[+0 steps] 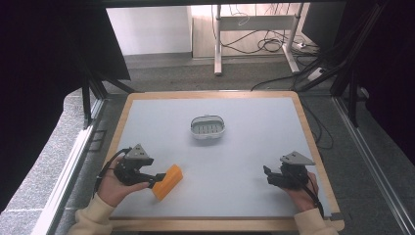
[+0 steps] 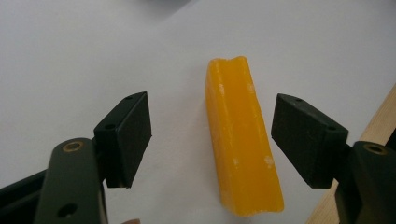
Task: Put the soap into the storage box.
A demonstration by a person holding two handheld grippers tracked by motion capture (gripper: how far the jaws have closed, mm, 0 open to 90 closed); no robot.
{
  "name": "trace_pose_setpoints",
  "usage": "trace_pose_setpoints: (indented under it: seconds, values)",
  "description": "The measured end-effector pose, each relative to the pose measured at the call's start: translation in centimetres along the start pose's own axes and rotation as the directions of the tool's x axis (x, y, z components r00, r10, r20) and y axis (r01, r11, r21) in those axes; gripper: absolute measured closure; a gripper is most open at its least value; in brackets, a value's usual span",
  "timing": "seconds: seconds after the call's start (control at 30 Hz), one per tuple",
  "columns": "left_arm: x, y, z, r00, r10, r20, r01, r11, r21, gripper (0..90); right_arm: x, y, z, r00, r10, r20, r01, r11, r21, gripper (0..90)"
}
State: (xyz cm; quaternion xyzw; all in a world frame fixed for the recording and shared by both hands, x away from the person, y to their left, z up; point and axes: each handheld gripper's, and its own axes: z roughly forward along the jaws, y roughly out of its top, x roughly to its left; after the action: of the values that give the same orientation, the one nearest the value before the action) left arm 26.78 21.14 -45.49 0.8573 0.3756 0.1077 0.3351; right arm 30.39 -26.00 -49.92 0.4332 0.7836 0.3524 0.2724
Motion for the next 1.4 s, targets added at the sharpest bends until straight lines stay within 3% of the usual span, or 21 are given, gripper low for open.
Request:
trace_pose_setpoints:
  seconds: [0.9,1.2,1.4]
  values:
    - [-1.6,-0.1,2.9,0.9985,0.055,-0.002,-0.054,0.9942,0.092,26.7,0.1,0.0,0.0,0.9999,-0.008,0.014,0.008,1.0,0.002,19.7]
    - [-1.6,0.1,5.0,0.9985,0.053,-0.014,-0.05,0.9837,0.173,28.8,0.2,0.0,0.1,0.9998,-0.012,0.015,0.012,1.0,0.006,19.7]
    - [-1.3,-0.3,5.7,0.9997,0.025,0.005,-0.026,0.9735,0.227,39.1,0.1,0.0,0.1,0.9998,-0.01,0.016,0.01,1.0,0.008,19.7]
